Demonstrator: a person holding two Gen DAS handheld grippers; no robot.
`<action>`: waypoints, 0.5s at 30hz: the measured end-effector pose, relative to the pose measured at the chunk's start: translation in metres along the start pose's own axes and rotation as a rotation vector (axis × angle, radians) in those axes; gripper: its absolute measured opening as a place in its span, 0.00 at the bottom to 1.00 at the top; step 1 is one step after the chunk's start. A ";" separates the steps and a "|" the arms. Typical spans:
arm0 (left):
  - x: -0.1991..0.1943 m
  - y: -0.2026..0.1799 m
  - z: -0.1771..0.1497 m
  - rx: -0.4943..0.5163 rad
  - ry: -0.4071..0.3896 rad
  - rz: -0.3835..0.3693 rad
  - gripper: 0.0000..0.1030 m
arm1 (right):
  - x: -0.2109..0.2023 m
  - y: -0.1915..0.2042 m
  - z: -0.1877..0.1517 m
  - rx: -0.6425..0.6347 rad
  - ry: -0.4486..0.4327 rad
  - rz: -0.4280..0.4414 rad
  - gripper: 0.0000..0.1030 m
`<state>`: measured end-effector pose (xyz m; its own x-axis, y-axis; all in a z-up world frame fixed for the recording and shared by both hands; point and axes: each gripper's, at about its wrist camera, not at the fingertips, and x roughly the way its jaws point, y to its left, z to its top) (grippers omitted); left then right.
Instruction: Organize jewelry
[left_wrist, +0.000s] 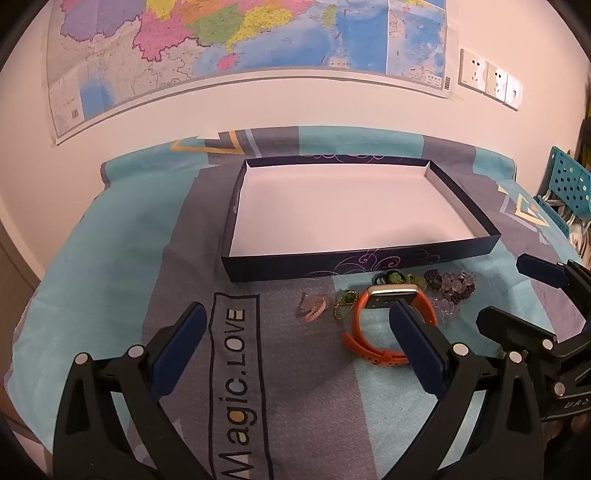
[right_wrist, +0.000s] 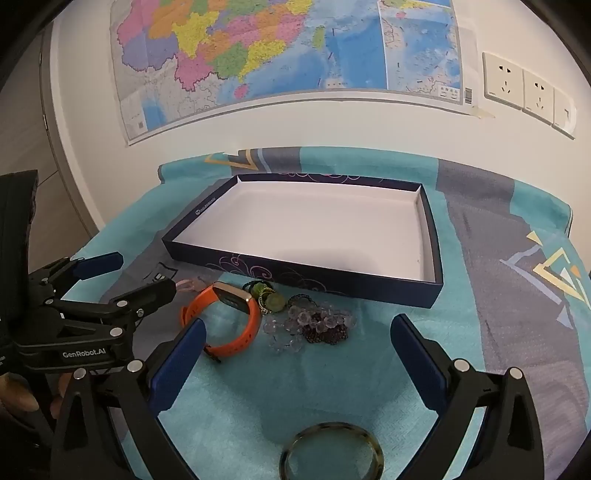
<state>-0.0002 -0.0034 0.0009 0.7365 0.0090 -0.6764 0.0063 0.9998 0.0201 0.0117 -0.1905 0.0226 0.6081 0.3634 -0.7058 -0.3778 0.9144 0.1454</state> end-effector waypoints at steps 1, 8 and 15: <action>0.000 0.000 0.000 0.000 0.000 0.000 0.95 | 0.000 0.000 -0.001 0.000 -0.001 0.002 0.94; -0.002 -0.003 0.000 0.005 -0.002 -0.001 0.95 | -0.001 -0.001 -0.001 0.002 0.001 0.007 0.94; -0.002 -0.004 0.000 0.005 -0.002 -0.001 0.95 | -0.002 -0.001 0.000 0.001 0.006 0.008 0.94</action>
<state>-0.0018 -0.0071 0.0025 0.7378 0.0083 -0.6750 0.0102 0.9997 0.0234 0.0110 -0.1922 0.0236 0.6012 0.3696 -0.7085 -0.3818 0.9117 0.1517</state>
